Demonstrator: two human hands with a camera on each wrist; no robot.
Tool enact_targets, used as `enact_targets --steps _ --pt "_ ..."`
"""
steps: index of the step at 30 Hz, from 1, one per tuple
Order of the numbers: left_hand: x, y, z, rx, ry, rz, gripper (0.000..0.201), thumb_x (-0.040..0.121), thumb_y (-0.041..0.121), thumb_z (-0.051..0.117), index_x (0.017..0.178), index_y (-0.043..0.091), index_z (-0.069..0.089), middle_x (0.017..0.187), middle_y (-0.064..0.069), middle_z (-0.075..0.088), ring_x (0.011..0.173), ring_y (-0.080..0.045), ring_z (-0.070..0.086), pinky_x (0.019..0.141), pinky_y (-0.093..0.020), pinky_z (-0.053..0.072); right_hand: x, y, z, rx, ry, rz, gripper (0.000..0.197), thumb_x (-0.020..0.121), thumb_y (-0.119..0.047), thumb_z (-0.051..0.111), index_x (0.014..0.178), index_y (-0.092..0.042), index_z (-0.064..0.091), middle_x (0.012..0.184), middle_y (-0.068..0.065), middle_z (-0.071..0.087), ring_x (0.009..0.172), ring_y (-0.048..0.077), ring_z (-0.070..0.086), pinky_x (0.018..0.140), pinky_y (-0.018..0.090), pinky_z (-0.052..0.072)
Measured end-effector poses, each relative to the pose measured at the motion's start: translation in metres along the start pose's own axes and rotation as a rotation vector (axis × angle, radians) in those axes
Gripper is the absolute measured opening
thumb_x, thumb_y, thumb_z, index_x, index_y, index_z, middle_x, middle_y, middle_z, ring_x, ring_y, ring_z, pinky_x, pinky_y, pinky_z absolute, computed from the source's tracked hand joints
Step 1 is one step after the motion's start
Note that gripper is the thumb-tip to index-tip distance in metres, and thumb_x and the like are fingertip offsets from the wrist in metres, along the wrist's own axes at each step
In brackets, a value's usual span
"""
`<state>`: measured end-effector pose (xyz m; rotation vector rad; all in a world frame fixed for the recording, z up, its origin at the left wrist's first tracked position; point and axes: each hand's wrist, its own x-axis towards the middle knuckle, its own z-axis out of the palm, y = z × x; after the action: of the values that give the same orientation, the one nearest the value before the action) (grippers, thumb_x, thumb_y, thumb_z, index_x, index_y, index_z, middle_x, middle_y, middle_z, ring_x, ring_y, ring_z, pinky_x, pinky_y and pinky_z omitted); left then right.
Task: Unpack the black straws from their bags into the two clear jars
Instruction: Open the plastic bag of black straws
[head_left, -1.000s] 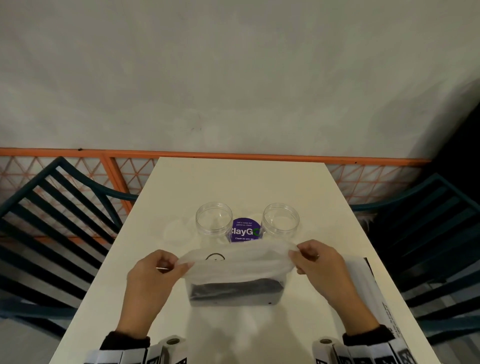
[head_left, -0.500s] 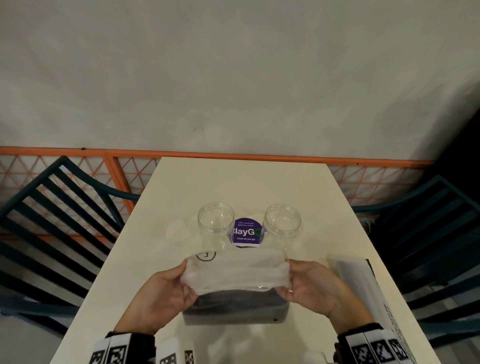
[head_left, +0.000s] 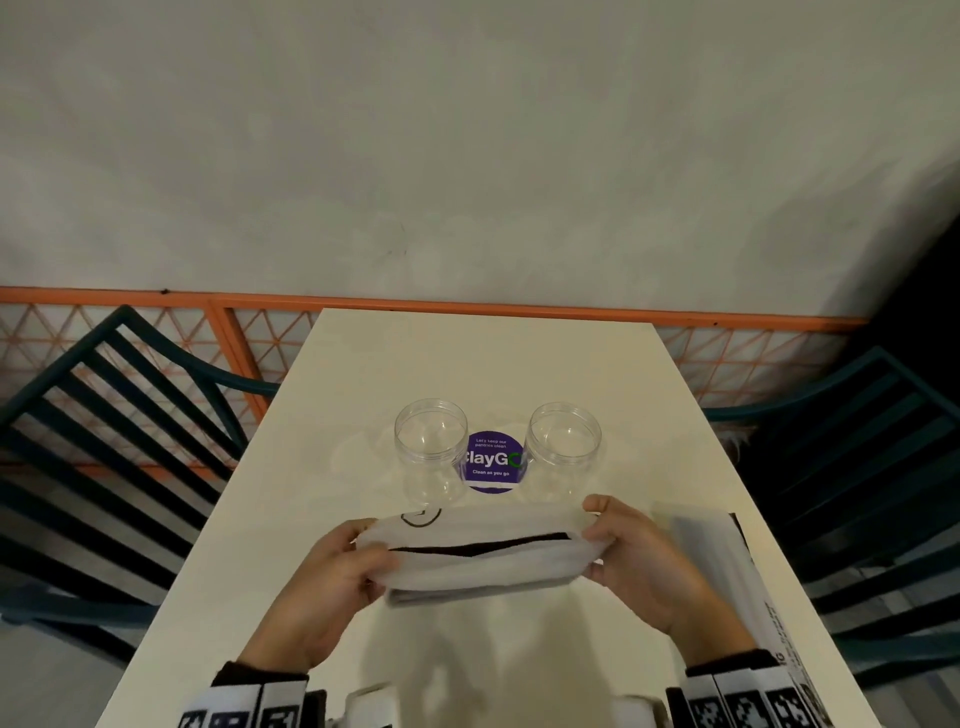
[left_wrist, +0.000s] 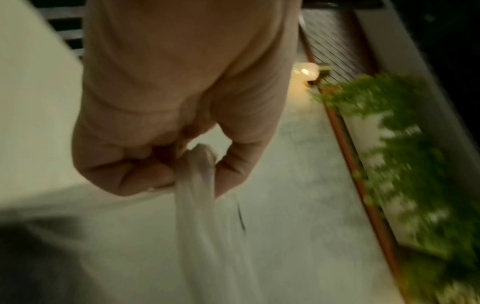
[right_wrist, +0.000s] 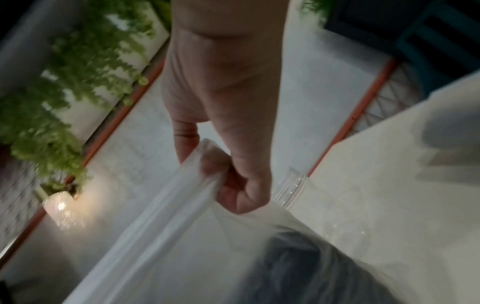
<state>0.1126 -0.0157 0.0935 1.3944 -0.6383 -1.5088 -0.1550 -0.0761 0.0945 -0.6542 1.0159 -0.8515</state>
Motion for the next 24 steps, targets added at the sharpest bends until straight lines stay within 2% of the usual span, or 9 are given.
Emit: enact_targets --steps 3,6,8,12,15,17,19,21,24 --pt "0.003 -0.003 0.002 0.168 0.148 0.046 0.025 0.069 0.005 0.063 0.092 0.004 0.054 0.087 -0.012 0.052 0.071 -0.022 0.045 0.064 -0.03 0.04 -0.003 0.0 0.001 -0.116 -0.051 -0.056 0.033 0.059 -0.002 0.063 0.09 -0.012 0.057 0.088 0.007 0.062 0.083 0.023 0.058 0.072 0.033 0.046" --pt "0.005 -0.01 0.001 0.377 0.26 0.138 0.009 0.079 0.014 0.062 0.087 0.012 0.058 0.093 -0.011 0.058 0.08 -0.025 0.054 0.069 -0.032 0.043 -0.002 0.002 0.006 -0.505 0.169 -0.16 0.02 0.081 0.001 0.055 0.091 -0.016 0.054 0.093 0.011 0.059 0.077 0.021 0.054 0.067 0.029 0.047" --pt "0.004 -0.011 0.002 0.511 0.333 0.211 0.003 0.082 0.015 0.06 0.079 0.015 0.059 0.093 -0.011 0.059 0.081 -0.024 0.055 0.069 -0.032 0.043 -0.001 0.004 0.01 -0.739 0.322 -0.216 0.014 0.084 -0.008 0.055 0.093 -0.019 0.051 0.093 0.009 0.061 0.074 0.018 0.055 0.064 0.025 0.047" --pt "0.005 -0.012 0.006 0.565 0.345 0.325 0.009 0.083 0.012 0.059 0.077 0.018 0.058 0.089 -0.006 0.061 0.075 -0.02 0.056 0.065 -0.026 0.044 0.001 0.008 0.018 -0.973 0.356 -0.241 0.02 0.079 -0.024 0.064 0.091 -0.015 0.052 0.095 0.002 0.054 0.08 0.014 0.053 0.058 0.019 0.039" --pt "0.002 -0.012 0.014 0.559 0.376 0.391 0.007 0.084 0.017 0.06 0.078 0.019 0.06 0.087 -0.003 0.063 0.073 -0.019 0.058 0.062 -0.022 0.043 0.005 0.012 0.023 -1.066 0.395 -0.281 0.024 0.076 -0.019 0.066 0.092 -0.015 0.049 0.094 0.004 0.049 0.074 0.011 0.048 0.054 0.015 0.034" --pt "-0.001 -0.012 0.017 0.582 0.402 0.451 0.01 0.084 0.018 0.061 0.075 0.023 0.061 0.085 -0.001 0.065 0.07 -0.016 0.058 0.06 -0.019 0.042 0.006 0.011 0.025 -1.104 0.452 -0.338 0.017 0.079 -0.014 0.062 0.089 -0.014 0.049 0.09 0.005 0.048 0.067 0.007 0.044 0.05 0.011 0.032" --pt "-0.003 -0.009 0.016 0.636 0.406 0.518 0.016 0.082 0.014 0.064 0.073 0.028 0.062 0.084 0.003 0.066 0.068 -0.012 0.059 0.056 -0.014 0.043 0.007 0.006 0.022 -1.096 0.52 -0.401 0.009 0.081 -0.007 0.055 0.079 -0.013 0.05 0.084 0.008 0.05 0.062 0.006 0.042 0.047 0.01 0.035" --pt "-0.004 -0.006 0.013 0.681 0.379 0.571 0.019 0.077 0.006 0.067 0.076 0.025 0.067 0.084 0.008 0.066 0.067 -0.011 0.06 0.059 -0.013 0.047 0.008 -0.001 0.013 -1.037 0.585 -0.439 0.014 0.083 -0.005 0.054 0.071 -0.014 0.052 0.083 0.012 0.056 0.062 0.01 0.048 0.049 0.009 0.034" --pt "-0.002 -0.006 0.009 0.766 0.388 0.574 0.023 0.074 0.001 0.068 0.08 0.023 0.066 0.083 0.005 0.063 0.07 -0.005 0.06 0.059 -0.012 0.047 0.01 -0.007 0.001 -0.925 0.613 -0.402 0.013 0.081 -0.012 0.064 0.073 -0.017 0.056 0.077 0.01 0.066 0.068 0.024 0.064 0.062 0.027 0.05"
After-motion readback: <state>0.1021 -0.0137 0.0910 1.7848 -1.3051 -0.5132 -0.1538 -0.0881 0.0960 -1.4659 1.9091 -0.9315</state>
